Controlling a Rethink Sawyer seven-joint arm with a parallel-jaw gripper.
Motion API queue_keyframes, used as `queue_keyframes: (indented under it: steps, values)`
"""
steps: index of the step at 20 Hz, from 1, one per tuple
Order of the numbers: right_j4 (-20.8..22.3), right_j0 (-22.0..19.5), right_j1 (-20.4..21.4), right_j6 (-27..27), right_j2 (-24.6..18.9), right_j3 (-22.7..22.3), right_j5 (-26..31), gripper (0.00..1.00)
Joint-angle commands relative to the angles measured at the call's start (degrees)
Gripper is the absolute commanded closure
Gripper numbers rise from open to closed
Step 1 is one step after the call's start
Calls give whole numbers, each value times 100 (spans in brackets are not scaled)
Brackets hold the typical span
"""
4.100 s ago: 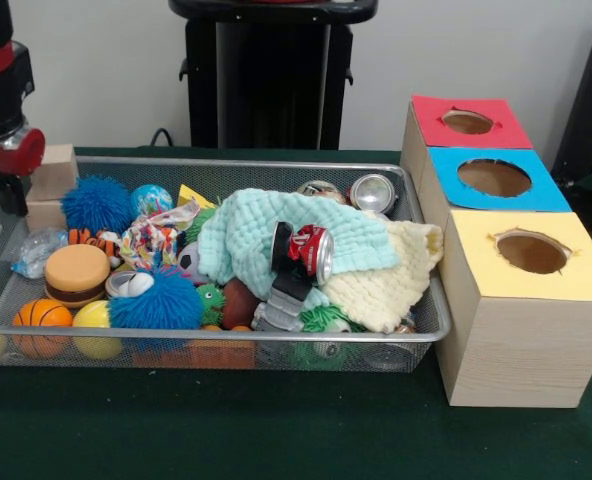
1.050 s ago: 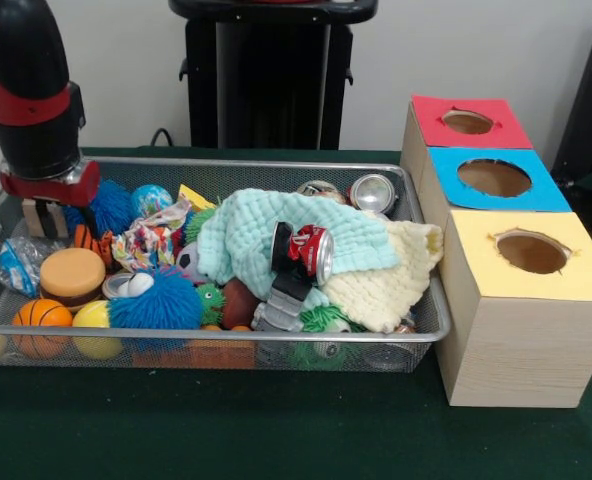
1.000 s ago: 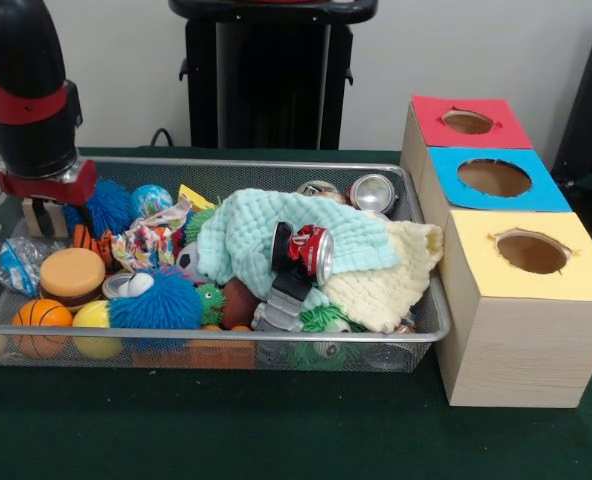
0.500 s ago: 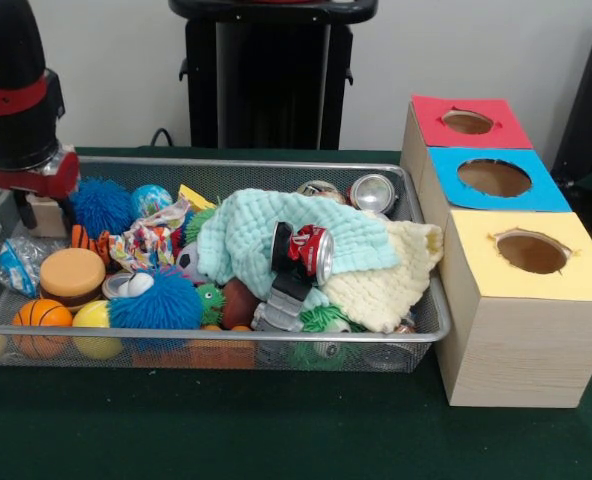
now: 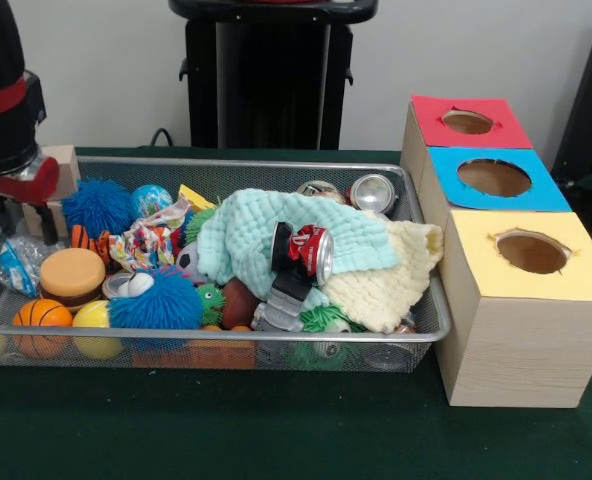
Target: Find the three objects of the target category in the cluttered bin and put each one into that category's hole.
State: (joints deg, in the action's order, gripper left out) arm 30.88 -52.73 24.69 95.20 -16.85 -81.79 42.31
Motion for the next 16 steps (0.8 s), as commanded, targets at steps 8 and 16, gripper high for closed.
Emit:
queue_keyframes:
  steps: [8,16]
  values:
    - [-342,57,-529,-1086,-744,1038,893,0]
    - [-297,151,-525,-998,-764,1132,910,0]
